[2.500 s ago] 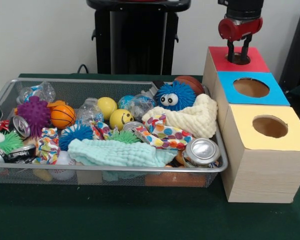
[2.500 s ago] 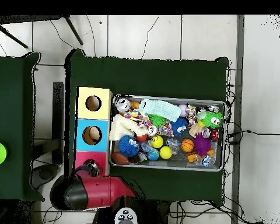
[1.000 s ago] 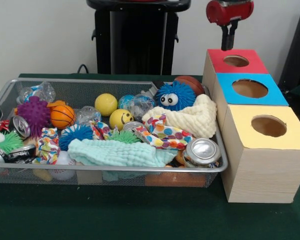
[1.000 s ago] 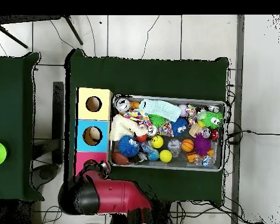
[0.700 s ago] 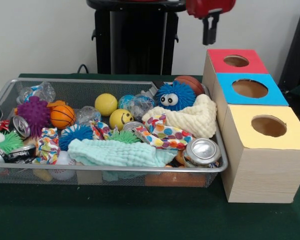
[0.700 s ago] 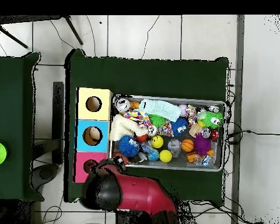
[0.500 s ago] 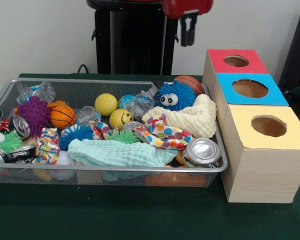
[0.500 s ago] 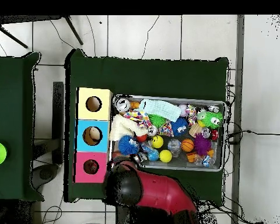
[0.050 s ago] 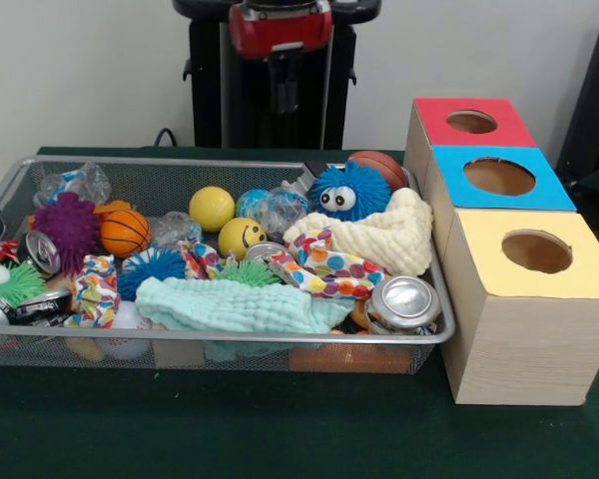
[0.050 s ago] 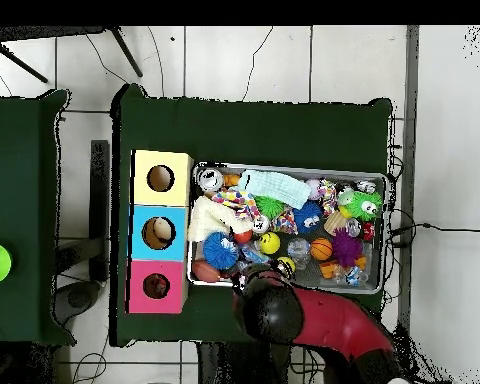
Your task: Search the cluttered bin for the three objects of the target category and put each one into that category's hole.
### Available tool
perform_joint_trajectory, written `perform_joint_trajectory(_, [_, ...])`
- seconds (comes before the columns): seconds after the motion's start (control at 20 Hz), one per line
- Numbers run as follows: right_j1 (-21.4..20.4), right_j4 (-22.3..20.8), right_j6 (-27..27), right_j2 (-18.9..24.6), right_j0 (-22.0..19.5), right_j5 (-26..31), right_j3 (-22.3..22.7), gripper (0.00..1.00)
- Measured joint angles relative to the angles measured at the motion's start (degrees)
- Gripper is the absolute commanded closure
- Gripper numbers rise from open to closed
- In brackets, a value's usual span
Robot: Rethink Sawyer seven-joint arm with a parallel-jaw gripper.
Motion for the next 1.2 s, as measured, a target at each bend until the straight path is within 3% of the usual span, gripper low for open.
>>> perform_joint_trajectory(0.5, [5.14,-9.75,-0.24,8.94,-10.05,6.13,-6.89,1.00])
perform_joint_trajectory(1.2, [11.30,-16.68,-4.49,20.36,-20.55,14.28,-15.79,1.00])
